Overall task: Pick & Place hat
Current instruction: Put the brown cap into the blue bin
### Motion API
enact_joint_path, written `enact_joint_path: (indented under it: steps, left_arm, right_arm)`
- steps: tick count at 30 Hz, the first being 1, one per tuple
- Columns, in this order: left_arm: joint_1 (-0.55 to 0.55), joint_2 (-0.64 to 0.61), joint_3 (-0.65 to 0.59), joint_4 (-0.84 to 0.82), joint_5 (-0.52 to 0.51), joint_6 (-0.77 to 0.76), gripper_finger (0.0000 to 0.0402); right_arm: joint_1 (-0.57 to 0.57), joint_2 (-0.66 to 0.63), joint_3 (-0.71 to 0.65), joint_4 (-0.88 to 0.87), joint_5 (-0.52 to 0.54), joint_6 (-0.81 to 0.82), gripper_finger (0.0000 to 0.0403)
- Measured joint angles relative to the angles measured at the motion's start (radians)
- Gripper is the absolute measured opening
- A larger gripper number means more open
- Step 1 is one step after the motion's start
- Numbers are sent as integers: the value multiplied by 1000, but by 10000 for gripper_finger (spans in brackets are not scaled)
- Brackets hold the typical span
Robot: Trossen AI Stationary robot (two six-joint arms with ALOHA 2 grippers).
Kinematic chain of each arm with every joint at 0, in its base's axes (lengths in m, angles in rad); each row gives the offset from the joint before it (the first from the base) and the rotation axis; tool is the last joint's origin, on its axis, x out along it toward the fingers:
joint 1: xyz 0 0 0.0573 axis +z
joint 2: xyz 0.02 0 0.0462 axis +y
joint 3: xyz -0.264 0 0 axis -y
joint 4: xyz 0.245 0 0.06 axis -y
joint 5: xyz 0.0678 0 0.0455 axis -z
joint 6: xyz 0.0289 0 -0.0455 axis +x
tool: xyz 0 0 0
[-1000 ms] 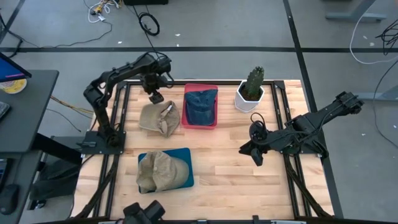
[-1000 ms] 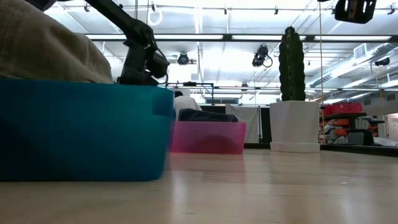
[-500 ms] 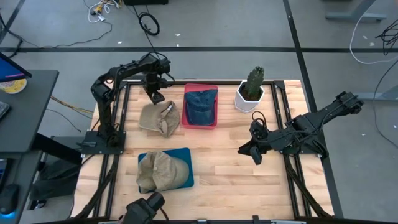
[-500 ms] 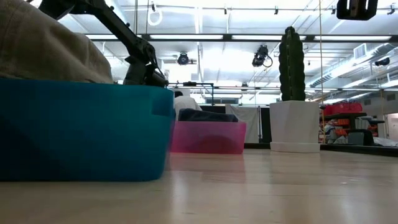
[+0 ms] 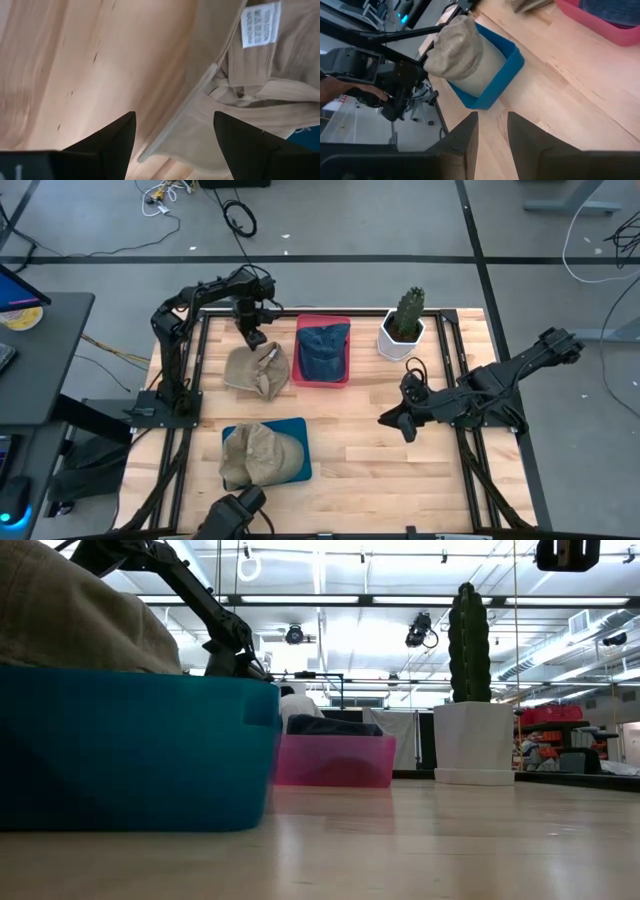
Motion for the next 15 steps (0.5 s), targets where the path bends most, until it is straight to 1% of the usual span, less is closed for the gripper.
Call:
enact_joint_path:
  steps: [3, 8, 15]
  left_arm:
    - [2, 0, 0, -2, 29, 5, 268]
    - [8, 0, 0, 0, 42, 8, 268]
    - [8, 0, 0, -1, 89, 2, 268]
  right_arm:
    - [0, 20, 0, 5, 0, 2, 107]
    - [0, 52, 0, 28, -1, 7, 107]
    - [0, 64, 0, 58, 0, -17, 107]
